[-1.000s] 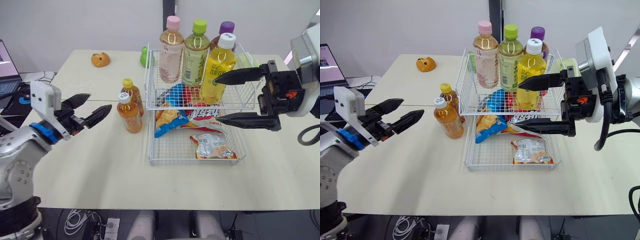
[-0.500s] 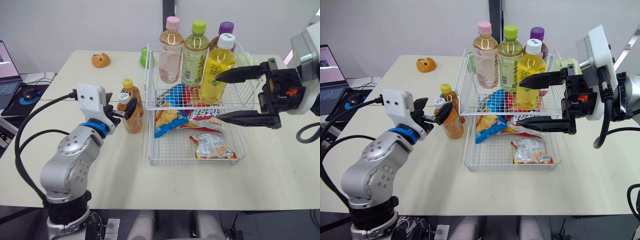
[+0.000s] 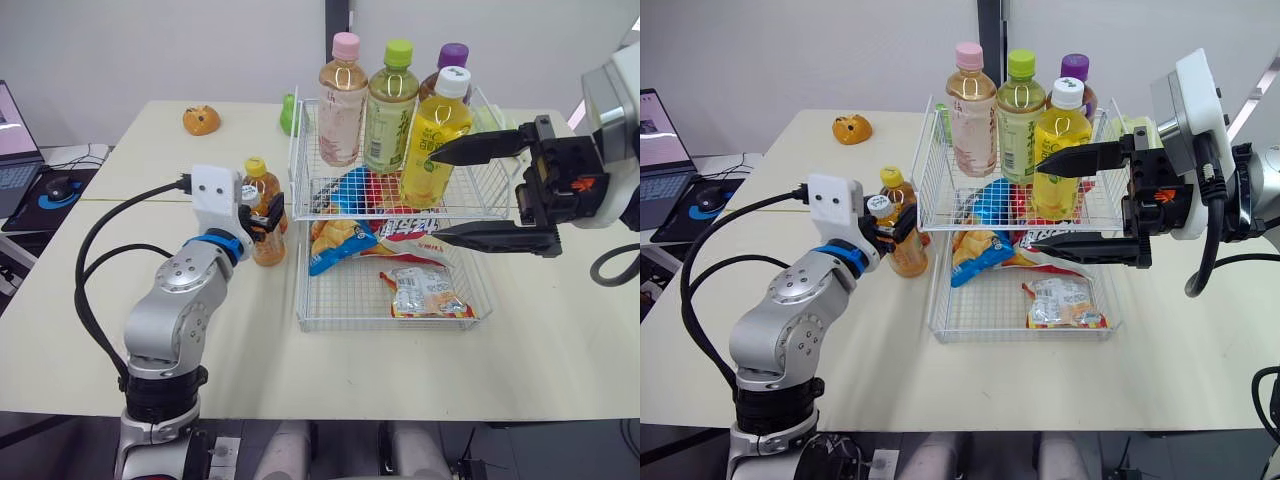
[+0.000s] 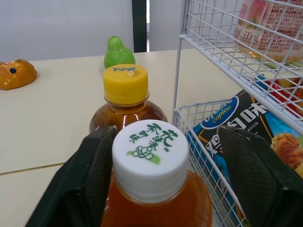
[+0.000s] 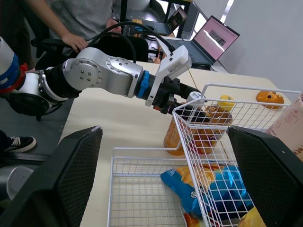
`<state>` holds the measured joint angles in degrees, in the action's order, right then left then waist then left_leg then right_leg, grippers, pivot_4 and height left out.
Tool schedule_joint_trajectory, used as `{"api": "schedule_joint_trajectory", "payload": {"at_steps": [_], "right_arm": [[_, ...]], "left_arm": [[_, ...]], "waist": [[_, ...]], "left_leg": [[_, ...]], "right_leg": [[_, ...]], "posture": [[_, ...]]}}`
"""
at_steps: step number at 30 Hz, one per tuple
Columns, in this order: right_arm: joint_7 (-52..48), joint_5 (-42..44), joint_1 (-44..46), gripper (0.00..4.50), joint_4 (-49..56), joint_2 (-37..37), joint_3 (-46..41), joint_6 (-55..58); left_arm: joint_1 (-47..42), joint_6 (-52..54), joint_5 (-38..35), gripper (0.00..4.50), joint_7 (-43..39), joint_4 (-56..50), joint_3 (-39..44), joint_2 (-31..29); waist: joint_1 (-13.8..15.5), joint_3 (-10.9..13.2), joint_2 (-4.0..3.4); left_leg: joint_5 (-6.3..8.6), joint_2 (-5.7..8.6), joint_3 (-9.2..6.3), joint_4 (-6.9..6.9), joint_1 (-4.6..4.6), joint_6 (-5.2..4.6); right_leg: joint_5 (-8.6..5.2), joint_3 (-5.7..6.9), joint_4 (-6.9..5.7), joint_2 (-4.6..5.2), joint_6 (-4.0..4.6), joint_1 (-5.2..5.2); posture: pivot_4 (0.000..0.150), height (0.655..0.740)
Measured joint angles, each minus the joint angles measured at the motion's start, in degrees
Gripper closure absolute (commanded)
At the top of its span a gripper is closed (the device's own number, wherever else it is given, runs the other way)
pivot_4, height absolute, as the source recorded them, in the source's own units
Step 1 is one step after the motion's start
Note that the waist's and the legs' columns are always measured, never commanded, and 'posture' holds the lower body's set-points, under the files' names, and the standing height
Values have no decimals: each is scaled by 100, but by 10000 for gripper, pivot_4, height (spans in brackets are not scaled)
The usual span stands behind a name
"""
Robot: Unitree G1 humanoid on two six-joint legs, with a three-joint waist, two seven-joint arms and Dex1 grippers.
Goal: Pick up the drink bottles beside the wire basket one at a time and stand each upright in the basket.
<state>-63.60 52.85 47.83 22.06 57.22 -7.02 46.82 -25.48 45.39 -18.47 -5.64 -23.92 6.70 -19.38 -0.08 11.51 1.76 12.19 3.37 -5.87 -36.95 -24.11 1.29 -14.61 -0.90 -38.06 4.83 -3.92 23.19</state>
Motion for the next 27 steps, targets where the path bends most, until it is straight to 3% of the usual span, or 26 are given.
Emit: {"api": "schedule_joint_trajectory", "payload": {"at_steps": [4,10,16,22,24,27], "right_arm": [[7,0,-2,0,2,0,0,1],[10,-9,-17,0,-3,5,-16,1],[-3,-177,-199,0,-116,230,-193,-19],[-19,-223,-339,0,-196,421,-455,-42],[-12,-221,-425,0,-218,455,-526,-41],[4,-223,-526,0,-197,539,-647,-36]], "left_arm": [[1,-80,157,31170,-3,14,-7,-1],[169,-58,151,31333,-61,-198,55,-41],[84,697,-709,31333,-612,-637,1056,-818],[-1841,1923,-2252,31333,-1547,169,2246,-2490],[-2645,2174,-2535,31334,-1824,900,2218,-2792],[-4693,2542,-2866,31334,-2482,2399,1765,-3183]], "waist": [[4,0,0],[-8,0,0],[-7,3,1],[-5,8,9],[4,12,14],[3,23,40]], "left_leg": [[0,1,-1,0,-1,0],[0,-1,0,1,-1,0],[0,-3,-9,1,-11,0],[-1,2,-8,-3,-23,1],[-2,4,-11,-6,-29,3],[-4,-2,-26,-9,-47,7]], "right_leg": [[0,1,1,0,0,0],[0,-1,1,0,0,1],[-1,8,3,-3,1,8],[-1,19,10,-10,-3,5],[-2,32,5,-11,-4,8],[2,48,19,-22,-4,9]], "posture": [[1500,7400],[1500,7400],[1500,7400],[1500,7400],[1500,7400],[1500,7400]]}}
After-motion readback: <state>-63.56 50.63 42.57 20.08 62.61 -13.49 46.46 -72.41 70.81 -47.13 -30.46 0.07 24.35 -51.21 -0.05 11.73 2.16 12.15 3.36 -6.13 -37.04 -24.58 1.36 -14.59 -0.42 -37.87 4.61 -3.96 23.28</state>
